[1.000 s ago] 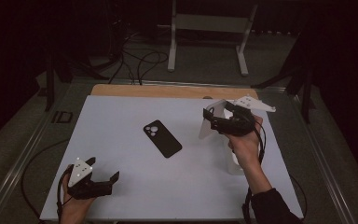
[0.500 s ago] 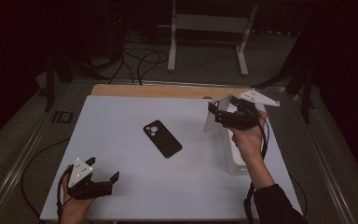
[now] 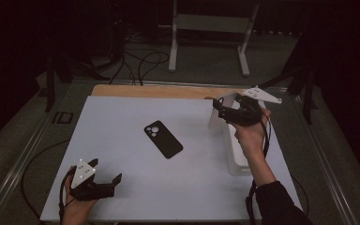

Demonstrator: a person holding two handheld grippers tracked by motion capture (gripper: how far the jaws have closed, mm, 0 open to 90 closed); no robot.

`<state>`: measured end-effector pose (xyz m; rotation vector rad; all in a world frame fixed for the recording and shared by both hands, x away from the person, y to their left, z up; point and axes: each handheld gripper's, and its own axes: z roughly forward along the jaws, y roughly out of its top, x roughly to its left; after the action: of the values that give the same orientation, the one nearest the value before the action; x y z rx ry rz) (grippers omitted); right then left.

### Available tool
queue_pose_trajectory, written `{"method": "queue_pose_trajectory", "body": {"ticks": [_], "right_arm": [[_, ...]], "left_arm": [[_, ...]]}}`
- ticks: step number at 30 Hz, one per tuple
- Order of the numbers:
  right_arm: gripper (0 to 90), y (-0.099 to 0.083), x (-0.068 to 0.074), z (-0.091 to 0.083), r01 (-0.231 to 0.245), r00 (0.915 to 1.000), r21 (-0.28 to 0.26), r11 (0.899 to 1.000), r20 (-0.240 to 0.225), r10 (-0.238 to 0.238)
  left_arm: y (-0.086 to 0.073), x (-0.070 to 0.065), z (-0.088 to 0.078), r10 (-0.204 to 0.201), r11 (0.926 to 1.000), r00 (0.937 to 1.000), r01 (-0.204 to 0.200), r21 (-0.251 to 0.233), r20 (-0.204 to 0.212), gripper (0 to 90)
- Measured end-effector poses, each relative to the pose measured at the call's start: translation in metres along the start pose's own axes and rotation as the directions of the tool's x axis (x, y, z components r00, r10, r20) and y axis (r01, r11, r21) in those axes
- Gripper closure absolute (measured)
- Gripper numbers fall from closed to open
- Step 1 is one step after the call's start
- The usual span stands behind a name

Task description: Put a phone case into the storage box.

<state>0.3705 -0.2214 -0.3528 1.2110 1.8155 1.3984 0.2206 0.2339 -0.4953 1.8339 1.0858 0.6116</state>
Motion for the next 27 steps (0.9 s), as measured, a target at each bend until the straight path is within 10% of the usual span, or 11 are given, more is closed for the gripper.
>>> {"method": "queue_pose_trajectory", "body": {"ticks": [27], "right_arm": [[16.6, 0.012, -0.025, 0.015, 0.049, 0.9919, 0.017, 0.999, 0.117, -0.051]], "left_arm": [[0.000, 0.000, 0.001, 0.003, 0.9999, 1.0000, -0.003, 0.011, -0.007, 0.0]]}}
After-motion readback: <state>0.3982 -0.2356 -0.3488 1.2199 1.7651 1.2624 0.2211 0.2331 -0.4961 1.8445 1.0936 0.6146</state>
